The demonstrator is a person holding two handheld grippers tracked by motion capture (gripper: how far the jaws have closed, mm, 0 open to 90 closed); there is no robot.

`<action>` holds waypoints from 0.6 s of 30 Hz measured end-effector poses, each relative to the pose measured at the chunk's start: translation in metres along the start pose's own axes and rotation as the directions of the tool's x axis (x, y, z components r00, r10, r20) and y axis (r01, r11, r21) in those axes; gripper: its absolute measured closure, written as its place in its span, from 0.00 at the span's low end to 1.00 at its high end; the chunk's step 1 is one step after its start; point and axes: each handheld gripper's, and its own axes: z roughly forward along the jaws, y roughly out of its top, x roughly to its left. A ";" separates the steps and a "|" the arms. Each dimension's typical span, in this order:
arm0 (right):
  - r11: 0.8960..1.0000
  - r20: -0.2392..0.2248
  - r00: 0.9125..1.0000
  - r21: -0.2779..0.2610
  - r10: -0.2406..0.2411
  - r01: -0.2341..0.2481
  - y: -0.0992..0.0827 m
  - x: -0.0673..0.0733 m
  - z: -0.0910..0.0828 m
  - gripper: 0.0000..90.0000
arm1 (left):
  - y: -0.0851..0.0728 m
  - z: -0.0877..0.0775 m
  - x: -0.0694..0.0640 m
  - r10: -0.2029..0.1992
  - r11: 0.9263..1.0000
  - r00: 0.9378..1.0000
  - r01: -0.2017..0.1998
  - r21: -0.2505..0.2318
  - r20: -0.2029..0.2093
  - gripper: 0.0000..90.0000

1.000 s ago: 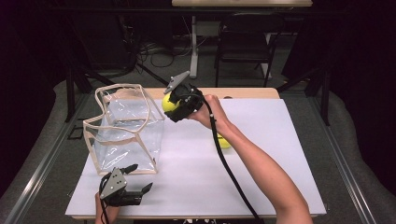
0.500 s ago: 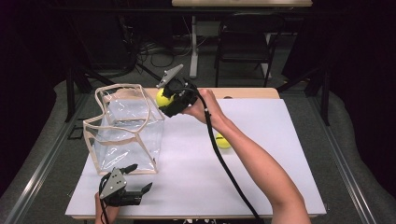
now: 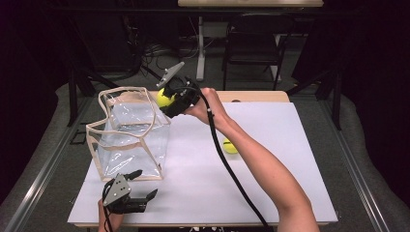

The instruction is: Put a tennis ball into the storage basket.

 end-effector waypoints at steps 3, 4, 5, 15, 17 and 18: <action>1.000 -0.003 1.000 -0.002 -0.006 0.006 0.003 0.001 0.002 0.29 | 0.000 0.000 0.000 0.001 1.000 1.000 -0.001 -0.001 0.000 0.18; 1.000 -0.005 1.000 -0.002 -0.005 0.005 0.004 0.002 0.002 0.29 | 0.000 0.000 0.000 0.001 1.000 1.000 -0.001 0.000 0.000 0.18; 1.000 -0.005 1.000 -0.002 -0.005 0.005 0.004 0.002 0.002 0.29 | 0.000 0.000 0.000 0.002 1.000 1.000 -0.002 0.002 0.000 0.18; 1.000 -0.011 1.000 -0.006 -0.007 0.007 0.012 0.001 0.003 0.29 | 0.000 0.000 0.000 0.001 1.000 1.000 -0.001 -0.001 0.000 0.18; 1.000 -0.009 1.000 -0.006 -0.010 0.010 0.014 0.001 0.003 0.29 | 0.000 0.000 0.000 0.000 1.000 1.000 0.000 -0.001 0.000 0.18; 1.000 -0.007 1.000 -0.007 -0.008 0.008 0.015 0.001 0.003 0.29 | 0.000 0.000 0.000 0.001 1.000 1.000 -0.001 0.000 0.000 0.18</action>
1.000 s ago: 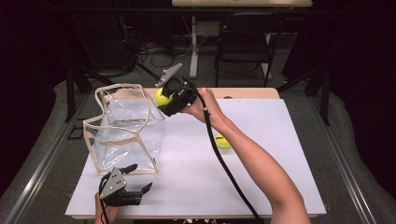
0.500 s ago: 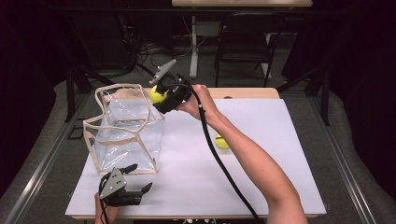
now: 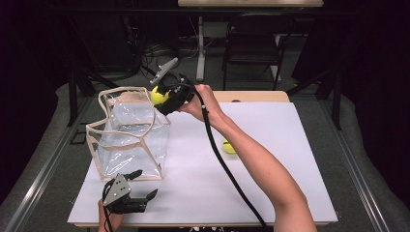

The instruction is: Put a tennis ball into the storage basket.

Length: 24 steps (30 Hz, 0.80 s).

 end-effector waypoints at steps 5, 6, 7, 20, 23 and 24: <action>1.000 0.005 1.000 0.009 -0.012 0.012 0.005 0.000 0.003 0.29 | 0.000 0.000 0.000 -0.002 1.000 1.000 0.002 0.001 0.001 0.18; 1.000 0.005 1.000 0.008 -0.010 0.010 0.005 0.001 0.004 0.29 | 0.000 0.000 0.000 -0.003 1.000 1.000 0.003 0.001 0.001 0.18; 1.000 0.003 1.000 0.007 -0.014 0.014 0.006 0.001 0.004 0.29 | 0.000 0.000 0.000 -0.003 1.000 1.000 0.003 0.000 0.001 0.18; 1.000 -0.004 1.000 0.005 -0.028 0.028 0.020 0.009 0.011 0.29 | 0.000 0.000 0.000 -0.005 1.000 1.000 0.005 -0.002 0.002 0.18; 0.999 -0.008 0.999 0.005 -0.038 0.038 0.024 0.011 0.013 0.29 | 0.000 -0.001 0.000 -0.003 1.000 1.000 0.003 -0.005 0.002 0.18; 0.999 -0.008 0.999 0.005 -0.038 0.038 0.024 0.011 0.013 0.29 | 0.000 0.000 0.000 -0.003 1.000 1.000 0.003 -0.005 0.003 0.18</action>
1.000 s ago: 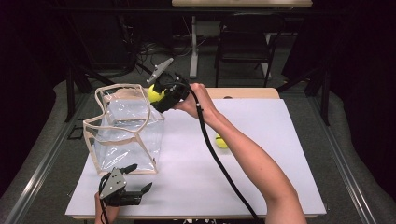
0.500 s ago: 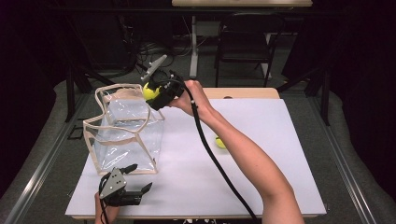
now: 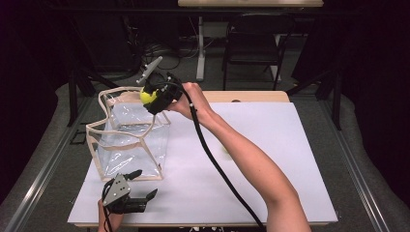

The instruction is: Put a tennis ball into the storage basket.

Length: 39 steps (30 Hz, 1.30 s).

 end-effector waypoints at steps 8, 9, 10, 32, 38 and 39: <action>1.000 -0.008 1.000 0.003 -0.006 0.006 0.005 0.006 0.006 0.29 | 0.000 0.000 0.000 -0.002 1.000 1.000 0.002 0.000 0.001 0.18; 1.000 -0.009 1.000 0.001 -0.009 0.009 0.006 0.006 0.006 0.29 | 0.000 0.000 0.000 0.001 1.000 1.000 -0.001 0.000 0.002 0.18; 1.000 -0.010 1.000 0.002 -0.011 0.011 0.007 0.007 0.007 0.29 | 0.000 0.000 0.000 0.001 1.000 1.000 -0.001 0.001 0.001 0.18; 0.999 -0.041 0.998 0.022 -0.038 0.038 0.019 0.024 0.020 0.29 | 0.000 -0.001 0.000 -0.001 1.000 1.000 0.001 -0.001 -0.001 0.18; 0.999 -0.053 0.998 0.033 -0.038 0.040 0.020 0.027 0.024 0.29 | 0.000 -0.001 0.000 -0.002 1.000 1.000 0.002 -0.002 -0.001 0.18; 0.998 -0.057 0.998 0.036 -0.041 0.044 0.020 0.027 0.025 0.29 | 0.000 -0.001 0.000 -0.001 1.000 1.000 0.001 -0.001 -0.001 0.18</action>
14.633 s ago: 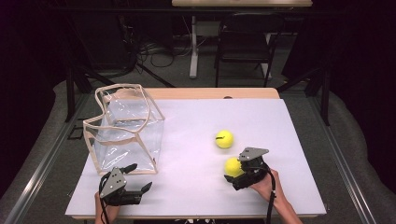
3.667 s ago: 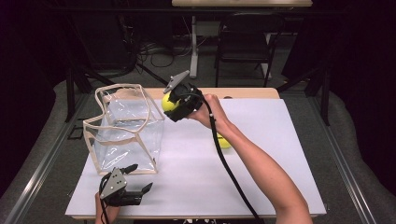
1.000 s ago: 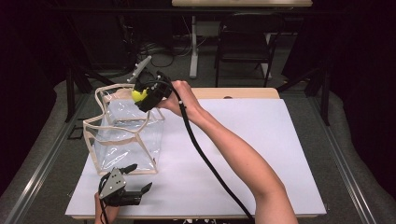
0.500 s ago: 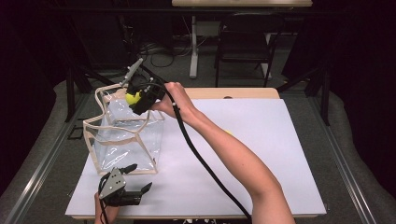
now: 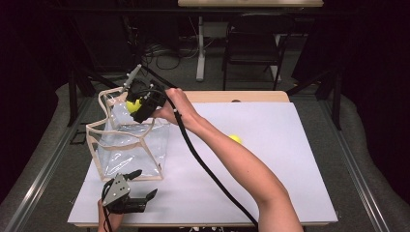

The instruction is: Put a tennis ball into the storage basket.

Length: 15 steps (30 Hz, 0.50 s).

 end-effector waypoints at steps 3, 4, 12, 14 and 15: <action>1.000 -0.011 1.000 0.010 0.002 -0.002 0.001 0.002 0.003 0.29 | 0.000 0.000 0.000 -0.001 1.000 1.000 0.001 -0.001 -0.002 0.18; 1.000 -0.013 1.000 0.013 -0.002 0.002 0.001 0.002 0.004 0.29 | 0.000 0.000 0.000 -0.001 1.000 1.000 0.001 -0.001 -0.001 0.18; 0.999 -0.033 0.999 0.036 -0.001 0.003 0.000 0.005 0.011 0.29 | 0.000 0.000 0.000 -0.001 1.000 1.000 0.001 -0.001 -0.001 0.18; 0.999 -0.036 0.999 0.041 -0.004 0.005 0.000 0.005 0.013 0.29 | 0.000 0.000 0.001 0.000 1.000 1.000 0.000 -0.001 0.000 0.18; 0.999 -0.039 0.999 0.045 -0.006 0.007 0.000 0.005 0.013 0.29 | 0.000 0.000 0.000 -0.001 1.000 1.000 0.001 0.000 -0.001 0.18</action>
